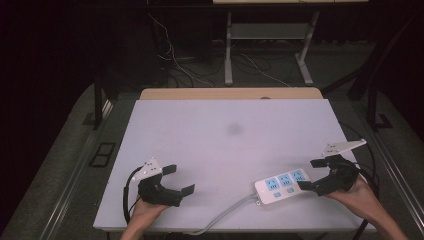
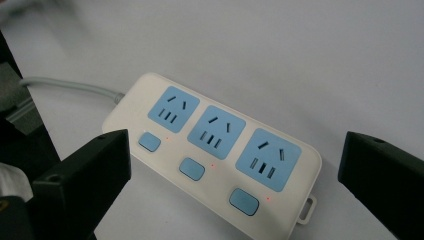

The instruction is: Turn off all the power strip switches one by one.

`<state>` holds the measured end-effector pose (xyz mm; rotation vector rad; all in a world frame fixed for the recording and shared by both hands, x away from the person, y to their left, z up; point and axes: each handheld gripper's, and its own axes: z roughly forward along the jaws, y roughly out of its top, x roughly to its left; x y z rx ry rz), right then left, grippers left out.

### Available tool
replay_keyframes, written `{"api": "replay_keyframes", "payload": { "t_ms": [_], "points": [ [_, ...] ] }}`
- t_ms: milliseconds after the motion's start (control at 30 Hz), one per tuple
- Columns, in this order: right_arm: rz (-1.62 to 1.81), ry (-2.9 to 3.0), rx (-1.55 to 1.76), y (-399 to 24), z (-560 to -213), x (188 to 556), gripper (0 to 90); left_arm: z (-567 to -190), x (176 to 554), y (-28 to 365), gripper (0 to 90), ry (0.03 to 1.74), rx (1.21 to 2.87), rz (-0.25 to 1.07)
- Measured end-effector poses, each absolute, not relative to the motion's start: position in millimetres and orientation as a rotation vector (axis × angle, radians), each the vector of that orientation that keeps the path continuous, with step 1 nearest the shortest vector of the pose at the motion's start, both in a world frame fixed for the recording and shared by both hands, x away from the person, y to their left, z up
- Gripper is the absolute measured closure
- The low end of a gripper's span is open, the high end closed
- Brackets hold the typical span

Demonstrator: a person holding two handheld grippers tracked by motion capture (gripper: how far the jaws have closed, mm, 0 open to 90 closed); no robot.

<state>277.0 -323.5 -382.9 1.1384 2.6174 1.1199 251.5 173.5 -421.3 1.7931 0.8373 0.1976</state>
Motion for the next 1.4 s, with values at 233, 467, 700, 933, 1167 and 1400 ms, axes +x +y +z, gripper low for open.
{"api": "replay_keyframes", "payload": {
  "t_ms": [233, 467, 700, 933, 1167, 1400],
  "points": [
    [0.982, 2.721, 1.077, -318, -382, 282, 0.5, -422, 252, 174, 0.0, 0.839, 1.795, 0.198],
    [0.893, 2.819, 0.976, -317, -375, 282, 19.9, -422, 252, 174, 0.0, 0.841, 1.796, 0.197],
    [0.872, 2.856, 0.972, -323, -373, 283, 35.5, -422, 253, 173, 0.0, 0.841, 1.801, 0.196],
    [0.894, 2.883, 1.005, -330, -375, 285, 52.6, -423, 253, 174, 0.0, 0.844, 1.798, 0.197],
    [0.939, 2.89, 1.049, -338, -383, 287, 81.8, -423, 253, 173, 0.0, 0.846, 1.797, 0.196],
    [0.997, 2.88, 1.073, -342, -390, 288, 89.8, -423, 253, 173, 0.0, 0.847, 1.798, 0.194]
  ]
}}
